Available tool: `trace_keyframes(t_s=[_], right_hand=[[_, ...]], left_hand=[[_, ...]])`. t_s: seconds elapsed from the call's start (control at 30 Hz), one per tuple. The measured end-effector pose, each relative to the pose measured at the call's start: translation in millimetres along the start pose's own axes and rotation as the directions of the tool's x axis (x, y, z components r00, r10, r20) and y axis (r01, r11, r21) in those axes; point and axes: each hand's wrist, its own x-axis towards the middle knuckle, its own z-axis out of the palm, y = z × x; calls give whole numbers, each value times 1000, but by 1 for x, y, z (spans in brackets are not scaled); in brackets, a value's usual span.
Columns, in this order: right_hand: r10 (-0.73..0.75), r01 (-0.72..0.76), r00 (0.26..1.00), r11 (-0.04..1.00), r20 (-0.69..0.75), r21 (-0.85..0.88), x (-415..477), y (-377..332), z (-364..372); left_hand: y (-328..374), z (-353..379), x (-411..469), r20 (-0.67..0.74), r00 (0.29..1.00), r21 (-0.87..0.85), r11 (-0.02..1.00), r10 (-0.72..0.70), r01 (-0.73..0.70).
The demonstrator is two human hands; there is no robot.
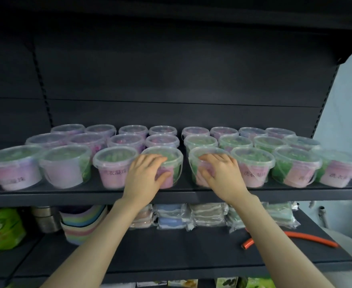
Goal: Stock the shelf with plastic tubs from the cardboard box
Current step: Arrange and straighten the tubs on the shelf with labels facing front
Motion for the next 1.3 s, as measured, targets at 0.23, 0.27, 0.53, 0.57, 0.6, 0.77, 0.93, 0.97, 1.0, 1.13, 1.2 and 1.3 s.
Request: trace_keyframes(t_s=[0.23, 0.27, 0.53, 0.57, 0.6, 0.77, 0.93, 0.97, 1.0, 1.13, 1.2, 1.3], right_hand=[[89, -87, 994, 996, -56, 34, 0, -11, 4], [93, -91, 994, 995, -58, 33, 0, -12, 4], [104, -105, 994, 994, -12, -20, -2, -14, 3], [96, -96, 995, 995, -16, -36, -2, -15, 4], [86, -87, 996, 995, -30, -40, -3, -19, 5], [-52, 58, 994, 997, -96, 54, 2, -59, 20], [-36, 37, 999, 997, -22, 70, 12, -89, 44], [-16, 17, 999, 998, -28, 62, 13, -90, 47], [1, 1, 999, 998, -36, 57, 13, -90, 49], [34, -31, 998, 998, -54, 56, 14, -92, 50], [50, -46, 997, 997, -62, 66, 14, -94, 50], [57, -53, 997, 996, -60, 68, 15, -96, 49]], left_hand=[[-5, 8, 1, -72, 995, 21, 998, 64, -63], [-5, 7, 1, -71, 995, 24, 997, 71, -70], [-2, 3, -4, -37, 996, 28, 996, 87, -86], [-4, 1, -5, -26, 996, 6, 997, 82, -82], [-8, -3, -8, -33, 997, -8, 998, 68, -68], [-41, -28, -26, -168, 985, 91, 994, -41, 57], [-63, -34, -35, -59, 992, 225, 967, -108, 118], [-67, -34, -35, -57, 994, 239, 965, -93, 104], [-69, -35, -34, -66, 994, 240, 966, -84, 97], [-71, -38, -33, -76, 993, 245, 964, -85, 102], [-71, -38, -32, -70, 993, 252, 962, -94, 109], [-72, -37, -31, -68, 993, 268, 957, -100, 115]])
